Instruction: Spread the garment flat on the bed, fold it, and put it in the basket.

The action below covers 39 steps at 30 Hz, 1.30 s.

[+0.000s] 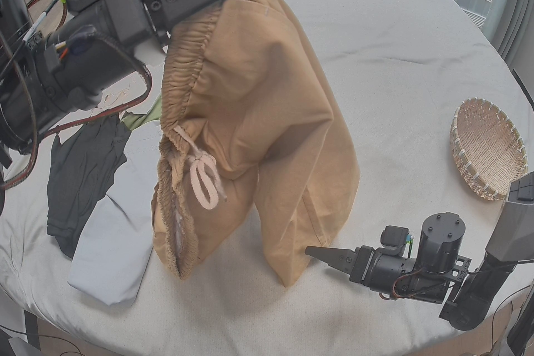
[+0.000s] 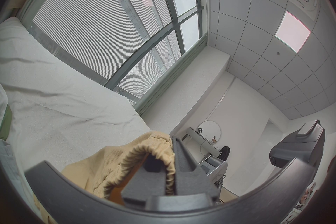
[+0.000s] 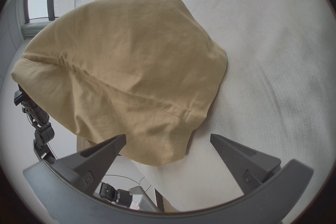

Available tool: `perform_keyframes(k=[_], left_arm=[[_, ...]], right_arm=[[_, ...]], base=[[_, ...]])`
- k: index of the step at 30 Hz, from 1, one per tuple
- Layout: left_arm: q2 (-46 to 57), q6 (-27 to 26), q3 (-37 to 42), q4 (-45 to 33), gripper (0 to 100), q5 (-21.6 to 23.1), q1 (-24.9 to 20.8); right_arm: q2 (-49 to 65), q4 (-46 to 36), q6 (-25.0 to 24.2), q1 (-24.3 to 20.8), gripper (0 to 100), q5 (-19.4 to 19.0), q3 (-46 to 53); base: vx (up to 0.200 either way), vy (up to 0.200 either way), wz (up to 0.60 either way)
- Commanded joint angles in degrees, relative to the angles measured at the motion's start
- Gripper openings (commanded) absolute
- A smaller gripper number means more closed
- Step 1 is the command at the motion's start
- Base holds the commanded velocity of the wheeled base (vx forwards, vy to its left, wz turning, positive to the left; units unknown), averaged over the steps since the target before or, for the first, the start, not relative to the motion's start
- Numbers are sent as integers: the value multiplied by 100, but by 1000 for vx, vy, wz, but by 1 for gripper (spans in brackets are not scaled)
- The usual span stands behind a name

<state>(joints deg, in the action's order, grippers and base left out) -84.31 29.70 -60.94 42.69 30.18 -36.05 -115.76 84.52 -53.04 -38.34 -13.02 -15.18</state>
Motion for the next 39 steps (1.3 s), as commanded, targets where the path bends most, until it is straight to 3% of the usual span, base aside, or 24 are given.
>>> perform_keyframes(k=[1, 5, 19, 20, 29, 39], left_arm=[[-6, 1, 21, 2, 0, -4, 1], [-6, 1, 21, 2, 0, -4, 1], [-15, 1, 12, 2, 0, -4, 80], [-15, 1, 3, -6, 0, -4, 80], [-42, 1, 38, -6, 0, 5, 265], [231, 27, 478, -86, 0, 75, 713]], right_arm=[[-438, 337, -4, 2, 100, 168, -99], [-693, 372, -48, -33, 100, 362, -337], [-623, 390, -31, 37, 100, 397, -521], [-623, 390, -31, 46, 0, 397, -548], [-570, 399, 4, 46, 0, 555, -521], [467, 381, 154, 37, 0, 564, 41]], base=[[0, 0, 0], [0, 0, 0], [0, 0, 0], [0, 0, 0], [0, 0, 0], [0, 0, 0]])
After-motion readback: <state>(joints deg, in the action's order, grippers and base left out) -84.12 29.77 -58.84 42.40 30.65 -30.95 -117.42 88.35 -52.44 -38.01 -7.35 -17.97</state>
